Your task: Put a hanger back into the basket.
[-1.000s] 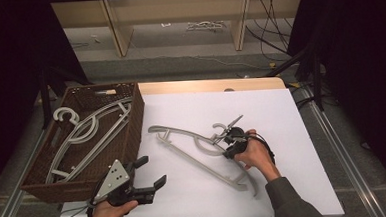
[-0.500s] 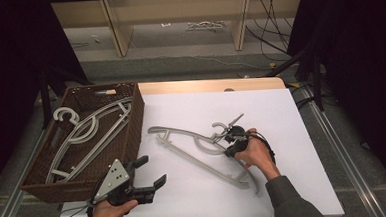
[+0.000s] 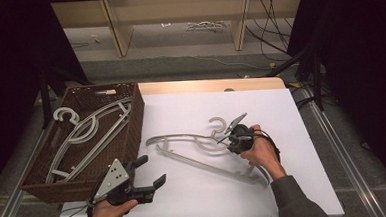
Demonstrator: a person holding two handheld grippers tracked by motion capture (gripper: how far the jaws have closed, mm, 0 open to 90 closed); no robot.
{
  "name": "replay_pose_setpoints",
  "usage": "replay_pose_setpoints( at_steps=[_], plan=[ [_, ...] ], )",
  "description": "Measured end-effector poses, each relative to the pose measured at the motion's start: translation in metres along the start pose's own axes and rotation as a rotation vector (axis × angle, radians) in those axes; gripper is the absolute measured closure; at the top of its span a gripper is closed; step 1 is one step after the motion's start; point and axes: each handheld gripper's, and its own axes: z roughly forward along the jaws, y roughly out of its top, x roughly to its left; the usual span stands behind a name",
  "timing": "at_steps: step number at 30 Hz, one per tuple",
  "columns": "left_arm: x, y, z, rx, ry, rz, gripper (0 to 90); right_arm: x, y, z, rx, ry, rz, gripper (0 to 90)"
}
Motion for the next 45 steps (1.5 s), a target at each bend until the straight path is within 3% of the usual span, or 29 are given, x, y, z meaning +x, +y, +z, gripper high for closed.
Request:
replay_pose_setpoints(
  at_steps=[8,12,15,18,24,25,29,31,32,37,41,45],
  plan=[
    [-0.001,0.000,0.001,0.009,0.003,-0.008,16.5,0.006,-0.001,-0.021,-0.047,-0.036,-0.059,82.2],
    [-0.001,0.000,0.001,0.010,0.011,0.033,16.6,0.010,0.000,-0.030,-0.059,-0.051,-0.080,82.2],
    [-0.002,0.000,0.002,0.006,0.012,0.031,16.7,0.013,0.000,-0.041,-0.094,-0.062,-0.088,82.2],
    [-0.002,0.002,0.001,0.008,0.025,0.058,16.9,0.016,-0.004,-0.054,-0.121,-0.073,-0.106,82.2],
    [-0.002,0.011,0.010,0.027,0.023,0.074,16.6,0.024,-0.011,-0.066,-0.127,-0.053,-0.144,82.2],
    [-0.003,0.012,0.012,0.031,0.022,0.076,16.6,0.026,-0.013,-0.069,-0.132,-0.071,-0.144,82.3],
    [-0.003,0.019,0.025,0.083,0.012,0.091,17.7,0.034,-0.023,-0.078,-0.124,-0.076,-0.169,82.3],
    [-0.005,0.023,0.033,0.151,0.003,0.104,18.6,0.037,-0.028,-0.081,-0.149,-0.069,-0.168,82.3],
    [-0.008,0.025,0.038,0.186,-0.018,0.106,19.2,0.041,-0.031,-0.085,-0.150,-0.064,-0.197,82.3],
    [-0.018,0.037,0.055,0.239,-0.046,0.163,18.9,0.050,-0.034,-0.088,-0.150,-0.044,-0.219,82.3],
    [-0.019,0.045,0.068,0.257,-0.042,0.155,19.7,0.056,-0.035,-0.088,-0.148,-0.036,-0.229,82.3],
    [-0.018,0.049,0.080,0.305,-0.041,0.153,21.6,0.062,-0.034,-0.087,-0.148,-0.012,-0.258,82.3]
  ],
)
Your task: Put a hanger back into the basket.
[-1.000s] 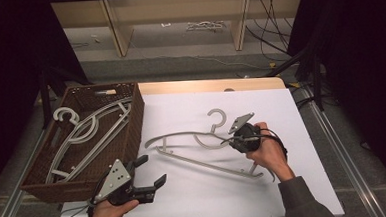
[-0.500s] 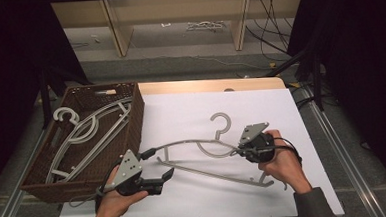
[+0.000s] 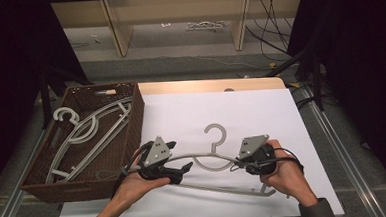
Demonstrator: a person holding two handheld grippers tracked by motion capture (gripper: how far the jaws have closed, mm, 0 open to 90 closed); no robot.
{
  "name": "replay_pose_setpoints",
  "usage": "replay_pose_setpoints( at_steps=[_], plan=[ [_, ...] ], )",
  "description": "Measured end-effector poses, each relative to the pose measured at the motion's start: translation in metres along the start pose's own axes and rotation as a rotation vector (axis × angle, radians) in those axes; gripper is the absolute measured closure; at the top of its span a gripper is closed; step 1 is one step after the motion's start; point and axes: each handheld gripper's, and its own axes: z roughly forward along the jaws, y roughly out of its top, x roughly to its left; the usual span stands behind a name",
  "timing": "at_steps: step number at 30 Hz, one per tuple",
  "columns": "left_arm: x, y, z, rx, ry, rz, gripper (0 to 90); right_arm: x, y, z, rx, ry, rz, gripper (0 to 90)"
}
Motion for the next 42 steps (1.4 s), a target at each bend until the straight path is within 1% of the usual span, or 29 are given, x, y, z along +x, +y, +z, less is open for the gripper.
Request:
replay_pose_setpoints(
  at_steps=[2,3,5,6,7,8,10,12,14,16,17,19,20,22,23,24,25,28,29,31,32,34,35,36,37,38,40,41,42],
  plan=[
    [0.001,0.003,0.006,0.034,-0.011,0.010,22.3,0.002,0.002,0.001,-0.002,0.005,-0.007,82.3],
    [0.001,0.006,0.011,0.075,-0.027,0.034,24.5,0.003,0.003,0.001,-0.002,0.008,-0.016,82.3],
    [0.000,0.007,0.015,0.076,-0.032,0.037,24.9,0.004,0.004,0.000,-0.007,0.007,-0.014,82.3],
    [-0.001,0.008,0.017,0.089,-0.033,0.036,25.4,0.005,0.005,0.000,-0.005,0.007,-0.009,82.3],
    [-0.003,0.011,0.023,0.099,-0.047,0.033,28.6,0.004,0.006,-0.002,-0.009,-0.002,-0.024,82.3],
    [-0.003,0.011,0.023,0.099,-0.047,0.033,30.1,0.004,0.006,-0.002,-0.009,-0.002,-0.024,82.3],
    [-0.006,0.015,0.026,0.128,-0.054,0.056,30.5,0.005,0.006,-0.002,-0.011,-0.002,-0.026,82.4],
    [-0.008,0.018,0.030,0.148,-0.046,0.079,31.5,0.006,0.007,-0.002,-0.011,-0.002,-0.033,82.3],
    [-0.009,0.020,0.036,0.173,-0.071,0.091,33.0,0.006,0.008,-0.002,-0.012,-0.001,-0.031,82.4],
    [-0.009,0.019,0.042,0.213,-0.095,0.122,33.8,0.007,0.009,-0.003,-0.016,0.003,-0.034,82.4],
    [-0.010,0.018,0.046,0.229,-0.104,0.132,38.5,0.008,0.010,-0.004,-0.017,0.006,-0.039,82.4],
    [-0.008,0.015,0.054,0.257,-0.116,0.154,40.0,0.009,0.010,-0.005,-0.015,0.010,-0.039,82.4],
    [-0.006,0.015,0.058,0.262,-0.158,0.144,41.9,0.008,0.011,-0.006,-0.019,0.003,-0.044,82.4],
    [-0.006,0.017,0.059,0.251,-0.163,0.146,51.8,0.008,0.011,-0.006,-0.008,-0.008,-0.046,82.5],
    [-0.005,0.021,0.056,0.243,-0.144,0.185,67.4,0.007,0.008,-0.005,-0.009,-0.003,-0.048,82.4],
    [-0.005,0.021,0.056,0.243,-0.144,0.185,67.8,0.007,0.008,-0.005,-0.009,-0.003,-0.048,82.4],
    [-0.004,0.022,0.055,0.253,-0.154,0.198,67.8,0.007,0.008,-0.005,-0.019,0.006,-0.043,82.4],
    [-0.006,0.025,0.054,0.268,-0.151,0.289,71.9,0.008,0.011,-0.008,-0.019,0.010,-0.050,82.4],
    [-0.007,0.026,0.053,0.272,-0.150,0.312,72.7,0.008,0.011,-0.008,-0.020,0.004,-0.049,82.4],
    [-0.010,0.028,0.051,0.278,-0.148,0.365,74.7,0.006,0.011,-0.009,-0.028,-0.001,-0.069,82.3],
    [-0.012,0.029,0.050,0.279,-0.145,0.378,75.6,0.007,0.011,-0.010,-0.025,-0.007,-0.061,82.2],
    [-0.012,0.030,0.048,0.275,-0.149,0.394,76.6,0.007,0.011,-0.013,-0.033,0.008,-0.068,82.1],
    [-0.012,0.031,0.047,0.273,-0.149,0.401,77.7,0.006,0.011,-0.015,-0.046,-0.010,-0.074,81.2],
    [-0.011,0.032,0.046,0.277,-0.159,0.404,77.7,0.006,0.011,-0.015,-0.046,-0.010,-0.074,81.2],
    [-0.011,0.032,0.044,0.265,-0.160,0.405,79.4,0.005,0.010,-0.016,-0.095,-0.015,-0.036,78.5],
    [-0.011,0.032,0.044,0.265,-0.160,0.405,80.4,0.005,0.010,-0.016,-0.095,-0.015,-0.036,78.5],
    [-0.013,0.033,0.042,0.264,-0.175,0.409,81.5,0.002,0.009,-0.019,-0.121,-0.047,-0.022,75.7],
    [-0.015,0.034,0.041,0.251,-0.178,0.397,82.7,0.001,0.010,-0.022,-0.133,-0.069,0.009,72.3],
    [-0.015,0.034,0.041,0.251,-0.178,0.397,82.8,0.001,0.010,-0.022,-0.133,-0.069,0.009,72.3]
  ],
)
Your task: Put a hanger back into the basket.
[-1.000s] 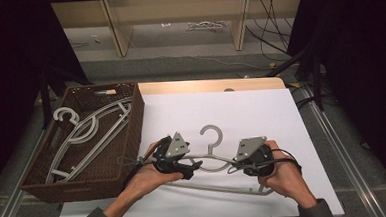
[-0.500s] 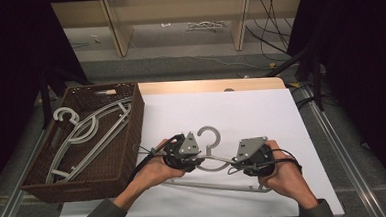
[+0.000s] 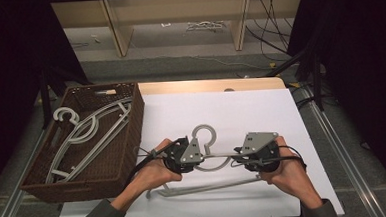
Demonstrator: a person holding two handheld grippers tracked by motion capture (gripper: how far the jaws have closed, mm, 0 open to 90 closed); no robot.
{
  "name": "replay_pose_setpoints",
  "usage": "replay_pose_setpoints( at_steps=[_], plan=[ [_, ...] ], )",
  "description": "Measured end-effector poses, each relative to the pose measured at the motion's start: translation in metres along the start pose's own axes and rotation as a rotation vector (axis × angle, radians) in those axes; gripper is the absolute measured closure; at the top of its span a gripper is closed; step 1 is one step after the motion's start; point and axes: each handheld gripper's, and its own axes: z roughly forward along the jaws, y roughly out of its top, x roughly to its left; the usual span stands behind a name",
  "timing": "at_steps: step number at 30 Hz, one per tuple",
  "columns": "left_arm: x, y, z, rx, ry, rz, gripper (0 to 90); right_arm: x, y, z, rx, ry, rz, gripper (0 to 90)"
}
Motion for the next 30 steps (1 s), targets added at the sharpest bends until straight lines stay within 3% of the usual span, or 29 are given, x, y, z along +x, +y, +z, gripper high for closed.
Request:
replay_pose_setpoints(
  at_steps=[4,5,6,8,9,10,12,13,15,17,19,22,23,30],
  plan=[
    [0.006,0.000,-0.005,-0.006,0.011,-0.025,82.8,-0.002,0.003,-0.004,-0.056,-0.077,0.077,50.6],
    [0.012,0.000,-0.009,-0.005,0.020,-0.045,82.8,-0.004,0.004,-0.007,-0.106,-0.123,0.107,43.1],
    [0.012,0.000,-0.009,-0.005,0.020,-0.045,82.9,-0.004,0.004,-0.007,-0.106,-0.123,0.107,43.1],
    [0.018,0.001,-0.013,-0.004,0.041,-0.058,82.9,-0.006,0.005,-0.011,-0.151,-0.166,0.163,37.3],
    [0.025,0.002,-0.019,-0.007,0.045,-0.085,82.9,-0.007,0.005,-0.013,-0.197,-0.192,0.195,35.3],
    [0.025,0.002,-0.019,-0.007,0.045,-0.085,82.9,-0.007,0.005,-0.013,-0.197,-0.192,0.195,35.3],
    [0.031,0.004,-0.025,-0.011,0.049,-0.107,82.9,-0.007,0.004,-0.016,-0.236,-0.196,0.242,33.0],
    [0.039,0.005,-0.030,-0.009,0.061,-0.124,82.9,-0.007,0.004,-0.018,-0.288,-0.203,0.269,32.9],
    [0.043,0.005,-0.032,-0.007,0.066,-0.139,82.9,-0.007,0.003,-0.019,-0.309,-0.212,0.268,32.9],
    [0.052,0.006,-0.037,-0.001,0.086,-0.158,82.9,-0.007,0.000,-0.021,-0.329,-0.213,0.304,29.5],
    [0.065,0.007,-0.046,-0.018,0.095,-0.207,82.9,-0.007,-0.003,-0.022,-0.351,-0.221,0.317,29.5],
    [0.075,0.007,-0.053,-0.036,0.100,-0.236,82.9,-0.006,-0.007,-0.020,-0.375,-0.224,0.339,28.8],
    [0.079,0.008,-0.058,-0.045,0.106,-0.250,82.9,-0.005,-0.012,-0.018,-0.384,-0.210,0.368,27.8],
    [0.105,0.009,-0.095,-0.092,0.132,-0.322,82.8,-0.002,-0.024,-0.004,-0.371,-0.190,0.395,27.8]
  ],
)
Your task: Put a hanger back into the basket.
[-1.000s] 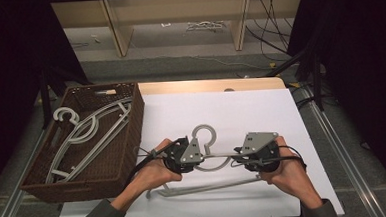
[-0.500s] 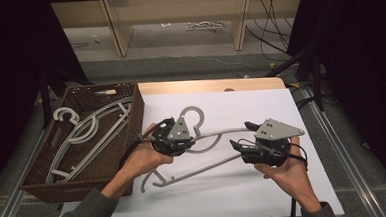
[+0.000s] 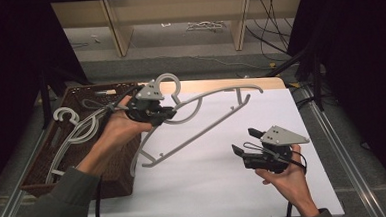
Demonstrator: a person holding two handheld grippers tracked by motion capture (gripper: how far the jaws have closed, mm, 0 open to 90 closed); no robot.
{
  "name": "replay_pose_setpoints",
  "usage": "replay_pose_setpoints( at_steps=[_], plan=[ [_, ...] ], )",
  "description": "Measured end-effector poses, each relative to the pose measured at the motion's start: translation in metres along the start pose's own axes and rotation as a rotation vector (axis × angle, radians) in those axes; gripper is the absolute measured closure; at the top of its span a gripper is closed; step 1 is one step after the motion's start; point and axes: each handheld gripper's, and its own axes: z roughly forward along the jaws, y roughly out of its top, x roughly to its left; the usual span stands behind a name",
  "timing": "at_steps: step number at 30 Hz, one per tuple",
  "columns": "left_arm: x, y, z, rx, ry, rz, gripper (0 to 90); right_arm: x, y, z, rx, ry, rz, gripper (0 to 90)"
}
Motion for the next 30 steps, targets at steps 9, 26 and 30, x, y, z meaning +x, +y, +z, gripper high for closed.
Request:
replay_pose_setpoints(
  at_steps=[9,26,30],
  plan=[
    [0.032,-0.002,-0.047,-0.028,0.079,-0.049,82.8,0.001,-0.013,0.002,-0.026,0.000,0.052,25.1],
    [0.109,-0.070,-0.101,0.010,0.272,-0.204,82.8,0.005,-0.032,0.004,-0.010,0.010,0.066,23.1],
    [0.122,-0.089,-0.105,0.022,0.302,-0.214,82.8,0.005,-0.034,0.003,-0.001,0.010,0.067,23.1]
  ],
)
